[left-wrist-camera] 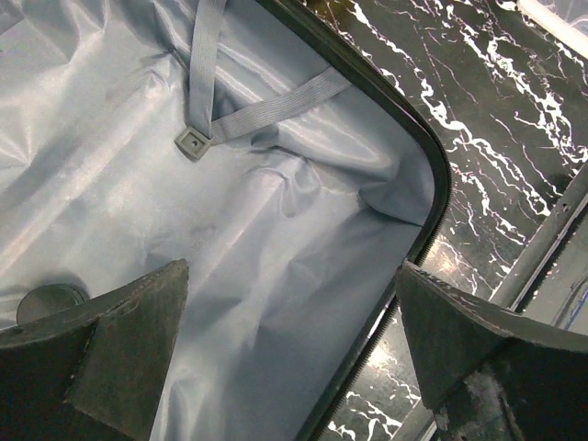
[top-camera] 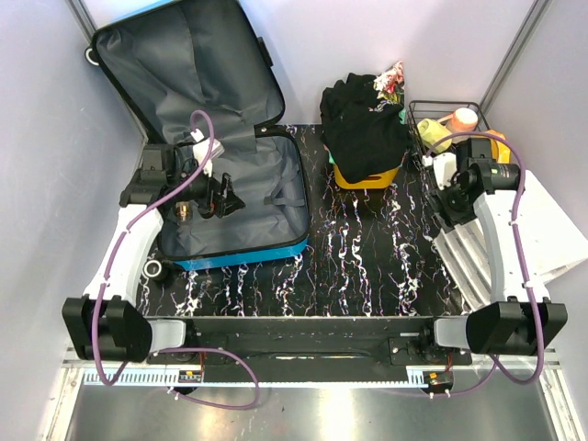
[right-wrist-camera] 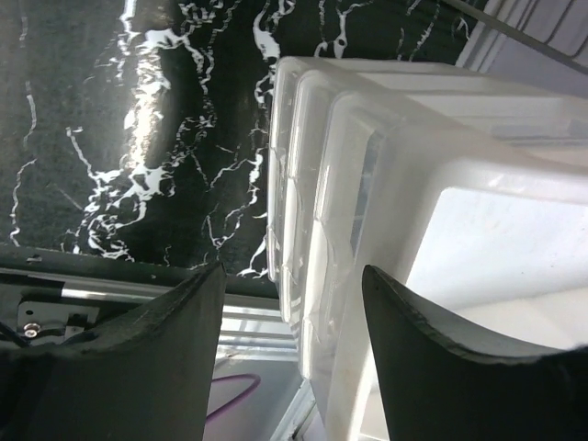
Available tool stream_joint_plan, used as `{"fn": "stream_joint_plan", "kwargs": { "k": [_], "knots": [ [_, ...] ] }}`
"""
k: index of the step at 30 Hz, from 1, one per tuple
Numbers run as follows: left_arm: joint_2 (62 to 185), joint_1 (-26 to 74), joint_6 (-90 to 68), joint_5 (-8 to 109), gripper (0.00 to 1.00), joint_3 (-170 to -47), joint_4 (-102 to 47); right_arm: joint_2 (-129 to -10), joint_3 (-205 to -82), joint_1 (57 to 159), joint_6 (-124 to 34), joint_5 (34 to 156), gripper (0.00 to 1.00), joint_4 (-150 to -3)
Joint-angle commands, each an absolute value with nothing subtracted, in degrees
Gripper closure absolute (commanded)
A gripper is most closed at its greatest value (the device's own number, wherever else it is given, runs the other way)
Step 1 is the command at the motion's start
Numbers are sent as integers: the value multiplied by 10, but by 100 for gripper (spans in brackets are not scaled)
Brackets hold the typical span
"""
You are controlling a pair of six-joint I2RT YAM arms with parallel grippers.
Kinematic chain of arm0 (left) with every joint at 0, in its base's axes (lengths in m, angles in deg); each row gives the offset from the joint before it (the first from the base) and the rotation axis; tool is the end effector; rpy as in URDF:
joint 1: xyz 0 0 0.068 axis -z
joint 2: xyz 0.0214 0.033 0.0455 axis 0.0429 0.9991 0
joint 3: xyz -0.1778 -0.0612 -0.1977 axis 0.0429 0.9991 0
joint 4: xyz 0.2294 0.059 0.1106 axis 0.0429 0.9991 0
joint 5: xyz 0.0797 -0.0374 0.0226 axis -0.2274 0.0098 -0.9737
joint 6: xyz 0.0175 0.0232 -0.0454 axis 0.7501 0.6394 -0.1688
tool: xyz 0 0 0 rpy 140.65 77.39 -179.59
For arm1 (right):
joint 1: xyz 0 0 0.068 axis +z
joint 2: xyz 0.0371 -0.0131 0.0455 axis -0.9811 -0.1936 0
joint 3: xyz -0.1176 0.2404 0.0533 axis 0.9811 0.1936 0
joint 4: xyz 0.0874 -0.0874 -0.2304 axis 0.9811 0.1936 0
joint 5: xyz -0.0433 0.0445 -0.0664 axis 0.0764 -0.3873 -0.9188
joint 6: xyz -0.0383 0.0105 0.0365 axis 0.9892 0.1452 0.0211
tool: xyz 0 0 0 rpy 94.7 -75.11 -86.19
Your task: Open, take out, and arrange the luggage
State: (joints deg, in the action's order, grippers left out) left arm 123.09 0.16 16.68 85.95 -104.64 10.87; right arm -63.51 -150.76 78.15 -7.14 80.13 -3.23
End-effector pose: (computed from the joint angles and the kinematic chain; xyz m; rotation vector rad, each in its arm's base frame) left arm 0.2720 -0.0371 0.3340 0.7163 2.0493 -0.7454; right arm 0.2313 -0.0070 0.3601 -0.6860 2.6716 -0.3158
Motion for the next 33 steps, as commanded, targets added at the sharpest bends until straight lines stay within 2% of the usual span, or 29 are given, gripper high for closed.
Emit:
{"fn": "stream_joint_plan", "kwargs": {
  "k": [1, 7, 12, 16, 22, 25, 28, 32, 33],
  "knots": [
    [1191, 0, 135, 845, 2, -1028, 98, -637, -1537, 740, -30, 803, 31, -79],
    [1198, 0, 160, 835, 2, -1038, 97, -671, -1544, 705, 2, 828, 29, -147],
    [1251, -16, 177, 794, 3, -1060, 111, -729, -1569, 702, 5, 851, 28, -186],
    [1285, -76, 139, 813, 4, -1089, 125, -738, -1666, 704, -32, 935, 29, -141],
    [1363, -100, 211, 705, 6, -1165, 180, -722, -1725, 747, -106, 1040, 25, -117],
    [1407, -102, 247, 633, 5, -1202, 200, -722, -1725, 769, -122, 1069, 18, -133],
    [1447, -112, 217, 567, 7, -1235, 213, -721, -1718, 786, -129, 1096, 14, -159],
    [1457, -115, 138, 511, 5, -1200, 163, -706, -1667, 806, -108, 1123, 11, -215],
    [1462, -114, 114, 497, 8, -1194, 155, -702, -1652, 808, -105, 1126, 11, -245]
  ]
}}
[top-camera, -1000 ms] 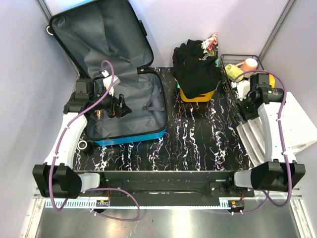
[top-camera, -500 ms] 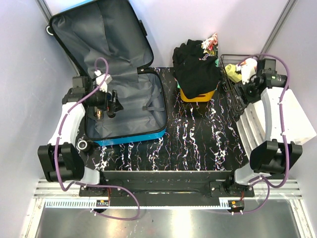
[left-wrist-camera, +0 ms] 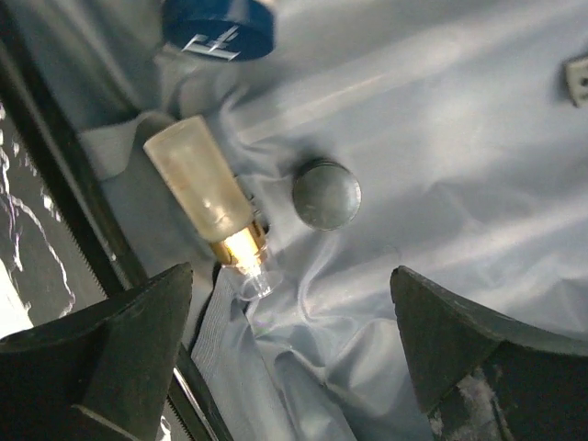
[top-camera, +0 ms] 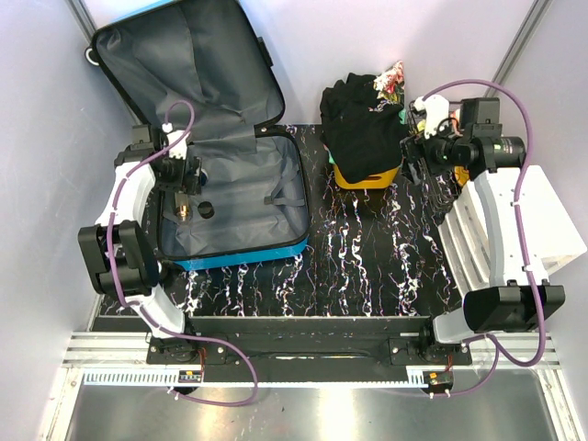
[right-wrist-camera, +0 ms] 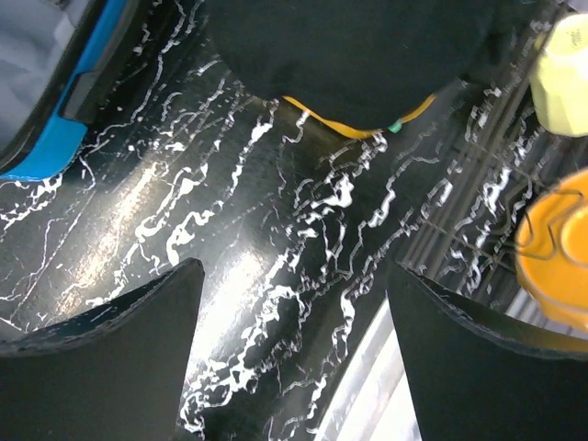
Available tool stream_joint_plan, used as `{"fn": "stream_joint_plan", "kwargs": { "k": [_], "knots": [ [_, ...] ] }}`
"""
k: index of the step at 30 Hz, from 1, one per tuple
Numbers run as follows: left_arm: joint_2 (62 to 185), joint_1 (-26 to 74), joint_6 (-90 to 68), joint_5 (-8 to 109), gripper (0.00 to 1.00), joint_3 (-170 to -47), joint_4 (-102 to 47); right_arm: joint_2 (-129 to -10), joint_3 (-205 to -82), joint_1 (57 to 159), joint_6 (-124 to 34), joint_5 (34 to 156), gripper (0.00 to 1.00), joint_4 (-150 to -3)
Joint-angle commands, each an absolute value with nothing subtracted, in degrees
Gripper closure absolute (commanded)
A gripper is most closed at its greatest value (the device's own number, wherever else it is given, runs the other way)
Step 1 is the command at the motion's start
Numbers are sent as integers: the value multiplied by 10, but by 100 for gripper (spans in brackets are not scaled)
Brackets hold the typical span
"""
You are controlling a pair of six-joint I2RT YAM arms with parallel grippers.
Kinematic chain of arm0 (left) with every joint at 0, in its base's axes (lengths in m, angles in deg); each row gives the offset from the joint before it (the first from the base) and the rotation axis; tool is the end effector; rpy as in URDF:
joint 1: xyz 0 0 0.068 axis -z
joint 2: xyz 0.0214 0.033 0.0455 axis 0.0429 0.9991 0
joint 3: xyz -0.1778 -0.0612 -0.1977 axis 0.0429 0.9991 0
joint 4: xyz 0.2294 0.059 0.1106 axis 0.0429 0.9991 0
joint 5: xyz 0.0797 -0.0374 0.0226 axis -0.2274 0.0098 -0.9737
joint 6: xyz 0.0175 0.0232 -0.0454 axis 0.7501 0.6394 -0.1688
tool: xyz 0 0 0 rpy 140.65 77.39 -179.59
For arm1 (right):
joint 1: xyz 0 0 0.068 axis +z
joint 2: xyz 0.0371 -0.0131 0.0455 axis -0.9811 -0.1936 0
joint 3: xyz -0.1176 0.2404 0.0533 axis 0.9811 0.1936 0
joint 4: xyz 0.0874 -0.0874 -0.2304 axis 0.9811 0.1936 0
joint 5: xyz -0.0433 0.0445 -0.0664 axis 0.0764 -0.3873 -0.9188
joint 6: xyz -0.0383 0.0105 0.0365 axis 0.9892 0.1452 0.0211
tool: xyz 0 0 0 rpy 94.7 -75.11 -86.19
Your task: Open, take out, and arrange the luggage
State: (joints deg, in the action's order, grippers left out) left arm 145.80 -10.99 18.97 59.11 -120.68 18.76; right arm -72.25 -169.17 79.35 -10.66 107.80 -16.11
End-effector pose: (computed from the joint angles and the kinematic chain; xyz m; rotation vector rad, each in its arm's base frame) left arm 0.3621 0.0438 0.2887 0.3204 2.4925 -0.1931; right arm 0.2857 0.0152 0.4315 -0.7216 2.1622 0.1810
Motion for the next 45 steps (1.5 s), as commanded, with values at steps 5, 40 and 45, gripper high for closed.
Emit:
{"fn": "stream_joint_plan", "kwargs": {
  "k": [5, 40, 45],
  "knots": [
    [1502, -113, -56, 386, 20, -1188, 138, -696, -1605, 820, -99, 1134, 10, -281],
    [1498, -75, -204, 354, 100, -1231, 141, -699, -1561, 834, -40, 1296, 4, -373],
    [1433, -72, -212, 548, 100, -1251, 210, -650, -1484, 872, -12, 1348, 4, -519]
  ]
}}
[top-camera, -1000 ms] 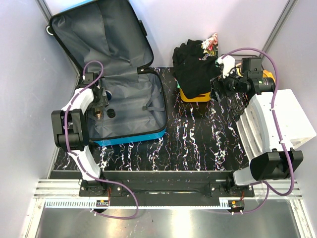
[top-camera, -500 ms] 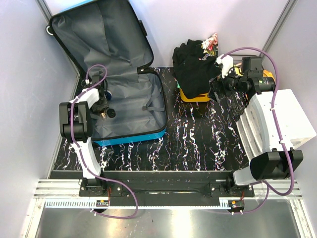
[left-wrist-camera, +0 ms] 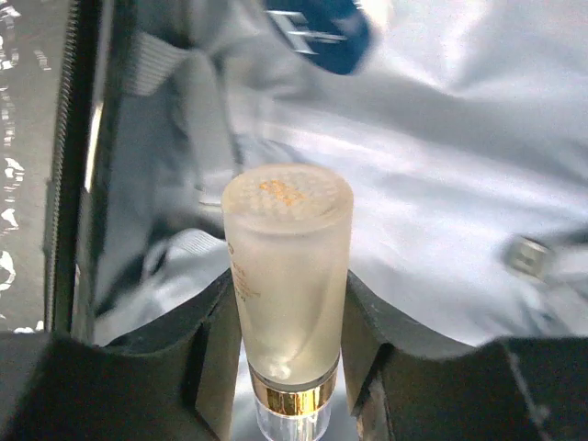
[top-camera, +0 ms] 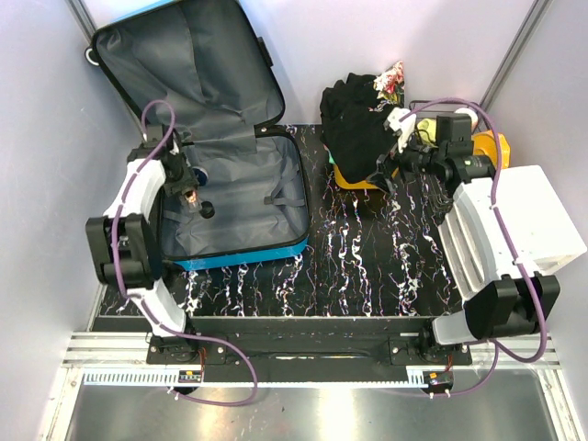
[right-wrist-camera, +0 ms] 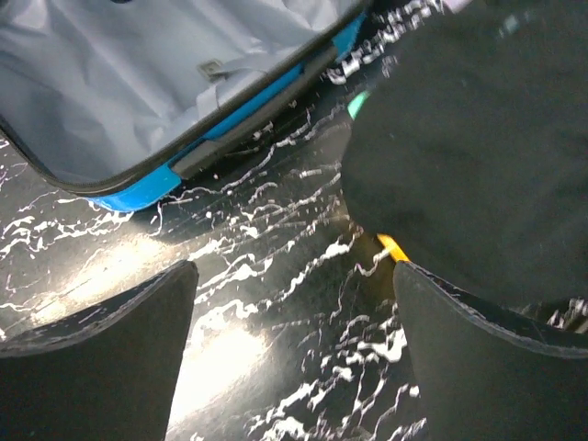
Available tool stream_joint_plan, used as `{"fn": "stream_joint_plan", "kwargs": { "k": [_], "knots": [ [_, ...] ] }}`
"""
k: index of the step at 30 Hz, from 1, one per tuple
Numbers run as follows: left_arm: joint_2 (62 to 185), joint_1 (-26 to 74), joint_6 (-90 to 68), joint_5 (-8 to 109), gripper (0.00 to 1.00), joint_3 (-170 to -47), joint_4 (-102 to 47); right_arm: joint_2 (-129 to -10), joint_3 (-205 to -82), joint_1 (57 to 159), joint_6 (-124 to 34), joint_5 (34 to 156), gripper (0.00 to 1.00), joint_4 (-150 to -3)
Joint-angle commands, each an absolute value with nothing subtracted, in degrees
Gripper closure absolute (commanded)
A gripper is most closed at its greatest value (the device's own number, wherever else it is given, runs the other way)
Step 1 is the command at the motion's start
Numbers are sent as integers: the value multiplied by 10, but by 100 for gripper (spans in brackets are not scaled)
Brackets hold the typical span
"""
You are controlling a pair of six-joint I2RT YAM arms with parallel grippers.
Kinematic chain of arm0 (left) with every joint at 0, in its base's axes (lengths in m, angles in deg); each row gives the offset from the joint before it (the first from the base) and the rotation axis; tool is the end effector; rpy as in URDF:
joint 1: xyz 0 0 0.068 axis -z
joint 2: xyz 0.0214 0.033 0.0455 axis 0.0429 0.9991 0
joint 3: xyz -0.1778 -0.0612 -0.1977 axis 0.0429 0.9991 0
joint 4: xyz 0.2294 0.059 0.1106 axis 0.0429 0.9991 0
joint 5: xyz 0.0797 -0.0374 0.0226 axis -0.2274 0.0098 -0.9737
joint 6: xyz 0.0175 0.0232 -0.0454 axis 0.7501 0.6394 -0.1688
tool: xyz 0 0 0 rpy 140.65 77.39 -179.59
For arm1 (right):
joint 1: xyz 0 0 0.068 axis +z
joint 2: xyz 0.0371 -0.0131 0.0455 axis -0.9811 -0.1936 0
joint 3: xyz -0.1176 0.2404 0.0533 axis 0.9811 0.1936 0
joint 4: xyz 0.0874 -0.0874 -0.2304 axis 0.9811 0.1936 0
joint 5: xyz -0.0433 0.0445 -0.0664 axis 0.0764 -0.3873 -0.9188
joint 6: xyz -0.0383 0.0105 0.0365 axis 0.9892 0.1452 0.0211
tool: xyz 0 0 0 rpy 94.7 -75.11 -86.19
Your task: Open, take out, and arrange the luggage
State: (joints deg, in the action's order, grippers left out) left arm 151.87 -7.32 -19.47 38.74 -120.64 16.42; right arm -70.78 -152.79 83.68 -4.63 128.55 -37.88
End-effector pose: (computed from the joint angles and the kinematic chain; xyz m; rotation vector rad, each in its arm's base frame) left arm 0.3841 0.0348 0.2518 -0.5928 2.5614 -0.0146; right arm 0.3051 0.0495 0.3845 -1.0332 1.7971 0.4983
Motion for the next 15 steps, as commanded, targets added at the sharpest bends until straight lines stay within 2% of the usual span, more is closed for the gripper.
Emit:
{"fn": "stream_joint_plan", "kwargs": {
  "k": [1, 4, 8, 12, 15],
  "knots": [
    [1419, -72, -218, 586, 100, -1250, 219, -644, -1472, 884, -5, 1351, 4, -541],
    [1404, -66, -235, 759, 100, -1246, 257, -616, -1424, 942, 36, 1355, 5, -631],
    [1376, -44, -252, 867, 100, -1190, 265, -595, -1367, 1038, 138, 1344, 7, -726],
    [1363, -12, -272, 968, 100, -1140, 265, -612, -1343, 1138, 287, 1326, 11, -732],
    [1348, 24, -277, 994, 100, -1117, 267, -639, -1337, 1213, 380, 1309, 18, -732]
  ]
}}
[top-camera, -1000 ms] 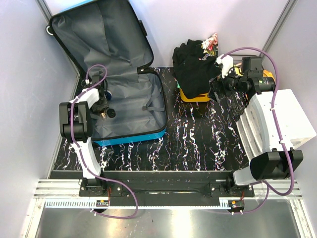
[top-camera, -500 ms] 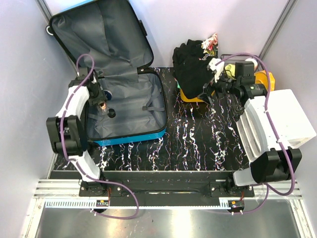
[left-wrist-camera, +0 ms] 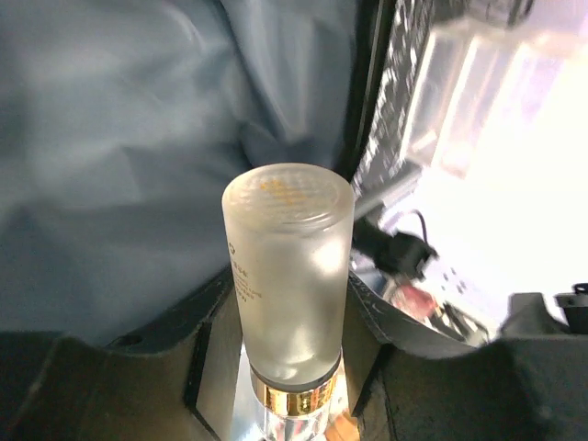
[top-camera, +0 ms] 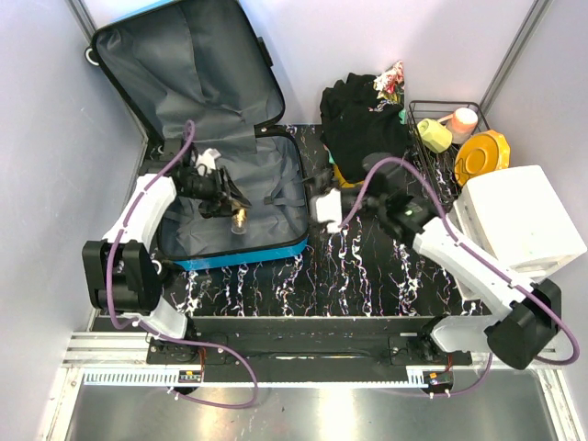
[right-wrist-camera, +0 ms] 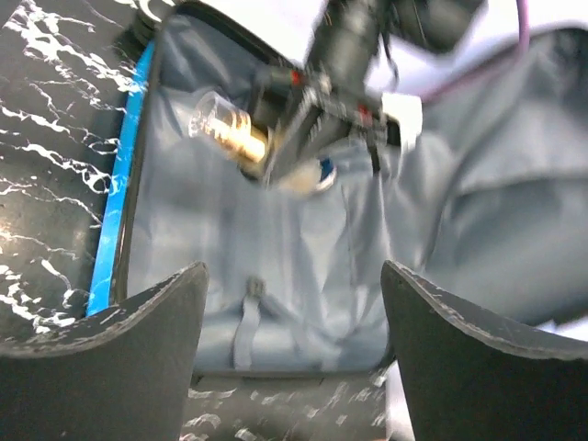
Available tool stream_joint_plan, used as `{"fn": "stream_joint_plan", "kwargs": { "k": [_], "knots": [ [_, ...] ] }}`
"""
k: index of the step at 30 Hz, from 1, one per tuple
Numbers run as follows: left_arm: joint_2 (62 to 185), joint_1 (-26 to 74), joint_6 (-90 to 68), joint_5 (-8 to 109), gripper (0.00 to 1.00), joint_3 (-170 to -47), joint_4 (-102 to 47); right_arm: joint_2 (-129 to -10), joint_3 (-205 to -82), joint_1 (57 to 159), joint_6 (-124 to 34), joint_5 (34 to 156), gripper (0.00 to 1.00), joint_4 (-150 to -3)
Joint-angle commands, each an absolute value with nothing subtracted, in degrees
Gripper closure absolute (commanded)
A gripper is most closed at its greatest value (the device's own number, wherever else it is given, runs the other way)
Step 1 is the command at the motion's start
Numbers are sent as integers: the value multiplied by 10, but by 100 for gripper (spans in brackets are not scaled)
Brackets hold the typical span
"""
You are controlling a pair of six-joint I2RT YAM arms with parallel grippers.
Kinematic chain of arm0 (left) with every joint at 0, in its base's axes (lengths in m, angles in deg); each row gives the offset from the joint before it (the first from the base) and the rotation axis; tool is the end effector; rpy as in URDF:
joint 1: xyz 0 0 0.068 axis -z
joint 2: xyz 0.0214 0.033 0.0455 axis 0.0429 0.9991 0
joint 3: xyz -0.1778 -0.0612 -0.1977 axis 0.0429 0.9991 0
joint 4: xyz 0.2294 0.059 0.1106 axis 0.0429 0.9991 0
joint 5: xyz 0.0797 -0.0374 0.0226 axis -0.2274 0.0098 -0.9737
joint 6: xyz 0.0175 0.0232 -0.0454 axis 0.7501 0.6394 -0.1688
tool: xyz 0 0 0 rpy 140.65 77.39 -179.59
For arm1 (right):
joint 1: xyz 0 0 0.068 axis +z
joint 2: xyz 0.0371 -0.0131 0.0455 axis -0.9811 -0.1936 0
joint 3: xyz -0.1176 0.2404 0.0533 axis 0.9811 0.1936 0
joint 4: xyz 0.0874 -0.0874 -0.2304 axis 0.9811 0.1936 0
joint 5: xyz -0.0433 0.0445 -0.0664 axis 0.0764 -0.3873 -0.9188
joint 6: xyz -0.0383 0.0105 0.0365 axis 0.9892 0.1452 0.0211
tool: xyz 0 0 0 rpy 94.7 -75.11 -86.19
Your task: Open, take out, and arrange the luggage
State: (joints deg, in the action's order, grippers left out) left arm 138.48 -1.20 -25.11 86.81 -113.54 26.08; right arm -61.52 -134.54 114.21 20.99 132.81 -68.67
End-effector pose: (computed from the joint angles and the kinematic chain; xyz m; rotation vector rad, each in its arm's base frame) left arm 0.3148 -0.0320 0.2929 -0.3221 2.6363 -1.1982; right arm 0.2211 0.1883 0.3714 -1.6090 0.7441 0.4331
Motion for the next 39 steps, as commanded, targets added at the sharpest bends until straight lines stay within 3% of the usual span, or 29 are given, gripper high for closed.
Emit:
{"fn": "stream_joint_plan", "kwargs": {
  "k": [1, 6, 12, 19, 31, 33, 34, 35, 36, 38, 39],
  "knots": [
    [1343, 39, -283, 1001, 100, -1113, 267, -648, -1337, 1228, 398, 1306, 20, -732],
    [1343, 64, -311, 1030, 100, -1083, 260, -696, -1354, 1295, 503, 1307, 30, -709],
    [1349, 85, -309, 1026, 100, -1081, 264, -753, -1403, 1313, 604, 1289, 31, -613],
    [1343, 92, -309, 1013, 100, -1065, 258, -820, -1447, 1319, 606, 1202, 31, -636],
    [1338, 91, -311, 981, 100, -1065, 258, -825, -1431, 1321, 624, 1144, 58, -649],
    [1341, 91, -313, 981, 99, -1065, 258, -822, -1429, 1321, 612, 1137, 68, -655],
    [1341, 92, -313, 979, 95, -1066, 258, -819, -1428, 1321, 606, 1137, 83, -661],
    [1341, 92, -314, 975, 89, -1066, 257, -815, -1423, 1321, 598, 1142, 91, -667],
    [1340, 91, -312, 971, 71, -1069, 256, -807, -1419, 1321, 591, 1144, 97, -676],
    [1337, 92, -310, 956, 54, -1080, 255, -797, -1410, 1322, 564, 1158, 100, -694],
    [1337, 91, -304, 951, 37, -1084, 255, -785, -1410, 1321, 548, 1162, 100, -697]
  ]
}}
